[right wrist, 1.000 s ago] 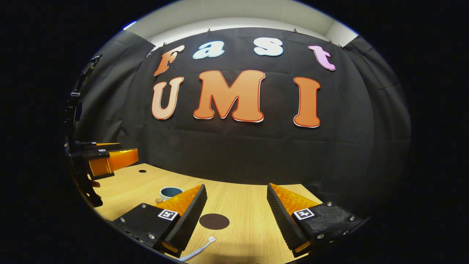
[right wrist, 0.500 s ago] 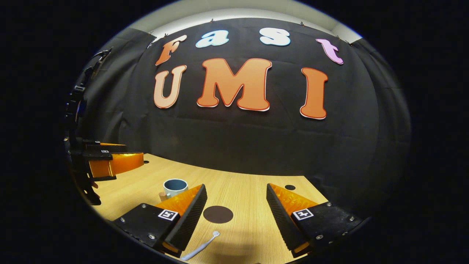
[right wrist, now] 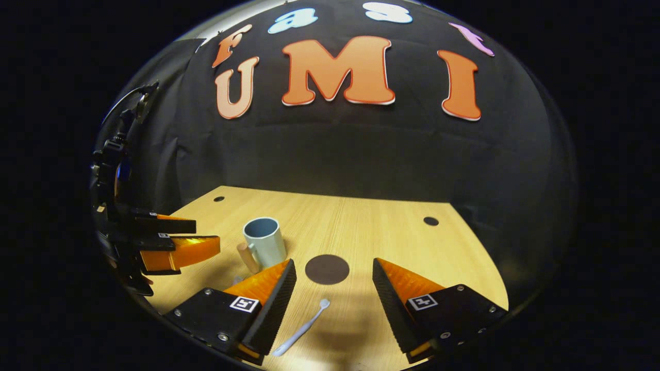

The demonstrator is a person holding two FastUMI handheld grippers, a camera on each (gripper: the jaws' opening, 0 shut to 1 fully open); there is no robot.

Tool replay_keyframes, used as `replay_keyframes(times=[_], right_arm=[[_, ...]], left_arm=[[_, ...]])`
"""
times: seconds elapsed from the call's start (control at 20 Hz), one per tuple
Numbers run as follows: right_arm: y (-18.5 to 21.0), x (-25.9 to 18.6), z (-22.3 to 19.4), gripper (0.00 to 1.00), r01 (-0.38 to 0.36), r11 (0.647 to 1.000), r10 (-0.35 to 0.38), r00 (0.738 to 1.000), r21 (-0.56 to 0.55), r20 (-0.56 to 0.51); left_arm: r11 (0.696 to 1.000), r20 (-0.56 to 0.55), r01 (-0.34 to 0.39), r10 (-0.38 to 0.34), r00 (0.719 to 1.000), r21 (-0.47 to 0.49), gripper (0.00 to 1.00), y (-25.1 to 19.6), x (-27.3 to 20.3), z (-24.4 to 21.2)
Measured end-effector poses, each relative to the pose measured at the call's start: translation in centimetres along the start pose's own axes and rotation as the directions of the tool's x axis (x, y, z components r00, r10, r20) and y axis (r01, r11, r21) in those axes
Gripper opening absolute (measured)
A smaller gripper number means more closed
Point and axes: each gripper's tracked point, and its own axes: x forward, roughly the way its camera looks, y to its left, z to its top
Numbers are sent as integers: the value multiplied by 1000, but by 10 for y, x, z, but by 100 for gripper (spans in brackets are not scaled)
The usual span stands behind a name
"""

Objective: Put the toothbrush and toothpaste on the desktop into the cup, then pick up the cup and place it on the coaster on the desktop.

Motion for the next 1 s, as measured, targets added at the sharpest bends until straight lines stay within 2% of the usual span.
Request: replay_keyframes(times=[0.1,0.25,0.5,0.55,0.6,0.65,0.7,0.8,0.85,1.0], right_arm=[[3,5,-12,86,-23,1000,24,999,16,-47],[3,8,-34,81,-30,999,33,993,29,-114],[9,16,-60,80,-51,998,59,971,39,-232],[11,18,-66,80,-55,998,60,965,27,-255],[12,20,-72,75,-56,998,59,960,21,-275],[13,18,-75,75,-61,998,64,954,20,-294],[15,18,-78,80,-71,997,75,947,26,-311],[20,21,-87,80,-86,995,95,934,41,-344],[24,25,-95,78,-95,994,106,925,49,-365],[29,32,-113,72,-99,993,120,898,71,-423]], left_arm=[[999,-102,34,-38,994,-39,98,-12,7,-12],[991,-225,71,-95,970,-111,96,-21,9,-29],[986,-431,63,-124,894,-154,92,-14,2,-39],[986,-453,58,-126,883,-159,92,-13,1,-38],[985,-477,50,-124,870,-163,90,-11,-1,-35],[985,-495,41,-119,861,-166,89,-10,-2,-32],[986,-511,37,-117,852,-165,89,-9,-3,-29],[986,-536,21,-106,838,-163,91,-9,-3,-28],[987,-549,17,-102,830,-157,81,-10,0,-27],[991,-587,-1,-79,806,-135,81,-8,-1,-27]])
